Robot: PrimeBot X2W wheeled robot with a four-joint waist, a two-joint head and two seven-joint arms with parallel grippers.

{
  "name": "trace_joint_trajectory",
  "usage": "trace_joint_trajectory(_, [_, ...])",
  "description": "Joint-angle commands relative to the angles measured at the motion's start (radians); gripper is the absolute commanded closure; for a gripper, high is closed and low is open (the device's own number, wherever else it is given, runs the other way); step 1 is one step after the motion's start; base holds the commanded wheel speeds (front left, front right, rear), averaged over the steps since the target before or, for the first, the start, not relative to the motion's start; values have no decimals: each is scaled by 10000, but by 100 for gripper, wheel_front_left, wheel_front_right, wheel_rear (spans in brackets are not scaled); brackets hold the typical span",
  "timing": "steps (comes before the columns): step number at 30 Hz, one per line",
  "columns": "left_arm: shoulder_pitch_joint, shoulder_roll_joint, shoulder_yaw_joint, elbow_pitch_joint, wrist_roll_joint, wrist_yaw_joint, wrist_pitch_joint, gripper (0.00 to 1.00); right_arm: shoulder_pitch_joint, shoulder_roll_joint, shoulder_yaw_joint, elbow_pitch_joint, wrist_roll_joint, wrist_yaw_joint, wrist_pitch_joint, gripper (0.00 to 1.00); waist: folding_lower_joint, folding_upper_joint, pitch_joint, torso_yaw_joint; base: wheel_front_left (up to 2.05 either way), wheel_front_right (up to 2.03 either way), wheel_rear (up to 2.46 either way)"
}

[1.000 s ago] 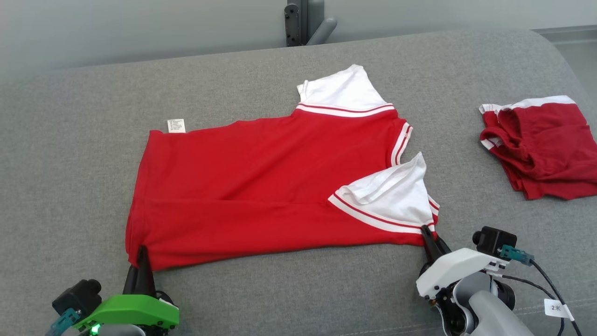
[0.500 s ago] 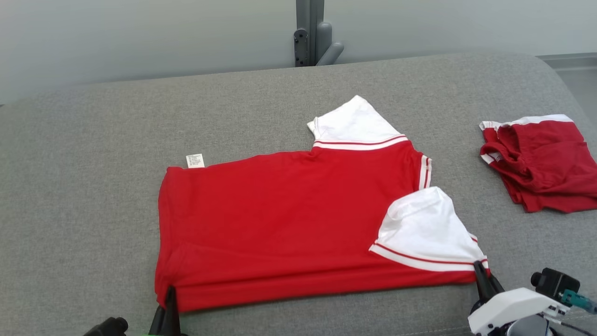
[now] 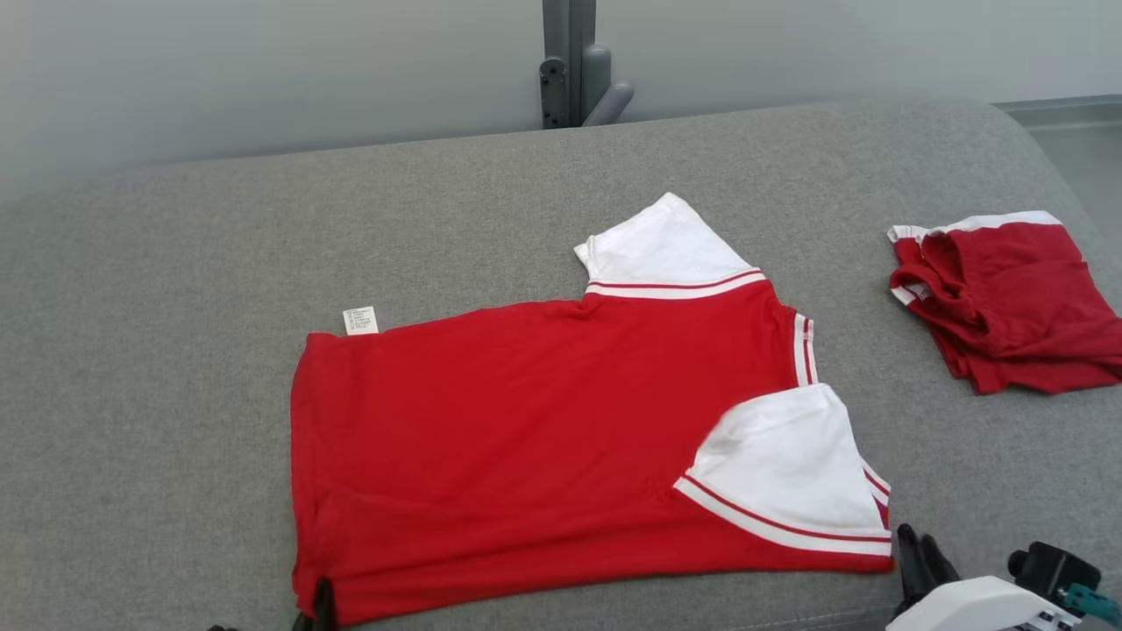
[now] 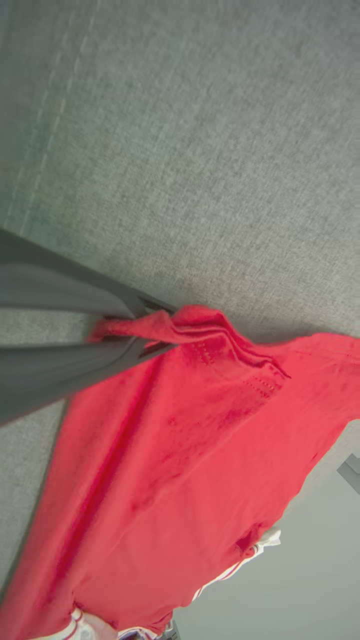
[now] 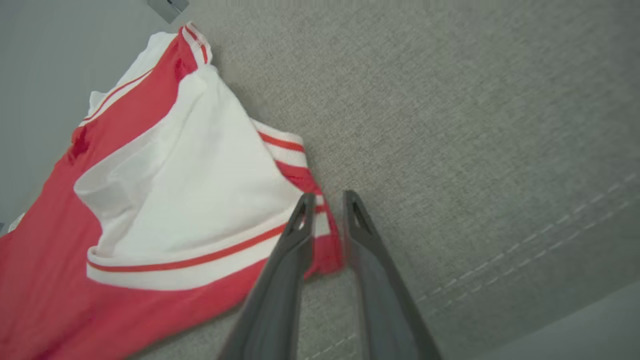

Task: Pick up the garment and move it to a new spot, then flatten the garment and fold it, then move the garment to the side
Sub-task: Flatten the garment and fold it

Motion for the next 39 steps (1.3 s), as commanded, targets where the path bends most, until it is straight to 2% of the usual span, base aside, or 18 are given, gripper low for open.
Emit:
trace_joint_trajectory(1, [-39, 160, 132, -49, -50, 105, -98, 0, 216, -85, -199, -57, -110, -25, -107, 0, 0, 0, 0, -42, 0, 0, 0])
trace_joint_trajectory(9, [-826, 1067, 520, -868, 204, 201, -14, 0, 35, -32, -684, -693, -644, -18, -156, 0, 0, 0, 223, -395, 0, 0, 0])
trace_joint_trajectory(13, [-1762, 1665, 253, -978, 593, 233, 568, 0, -169, -151, -468, -1288, -880, -18, 52, 0, 0, 0, 460, -589, 0, 0, 0])
trace_joint_trajectory(19, [-3506, 2398, -440, -333, 1468, 249, 1508, 0, -588, -419, 58, -2123, -919, -18, 428, 0, 0, 0, 943, -854, 0, 0, 0])
trace_joint_trajectory(30, [-5862, 2984, -1161, 1974, 2530, 460, 2026, 0, -1399, -764, 804, -2759, -837, -18, 773, 0, 0, 0, 1812, -1139, 0, 0, 0])
trace_joint_trajectory(38, [-6607, 2856, -1506, 3184, 2568, 97, 2092, 0, -1655, -874, 1027, -2796, -839, -18, 832, 0, 0, 0, 1950, -1139, 0, 0, 0])
trace_joint_trajectory(39, [-6648, 2835, -1548, 3289, 2571, 35, 2086, 6, -1660, -885, 1031, -2792, -816, -18, 832, 0, 0, 0, 1952, -1132, 0, 0, 0])
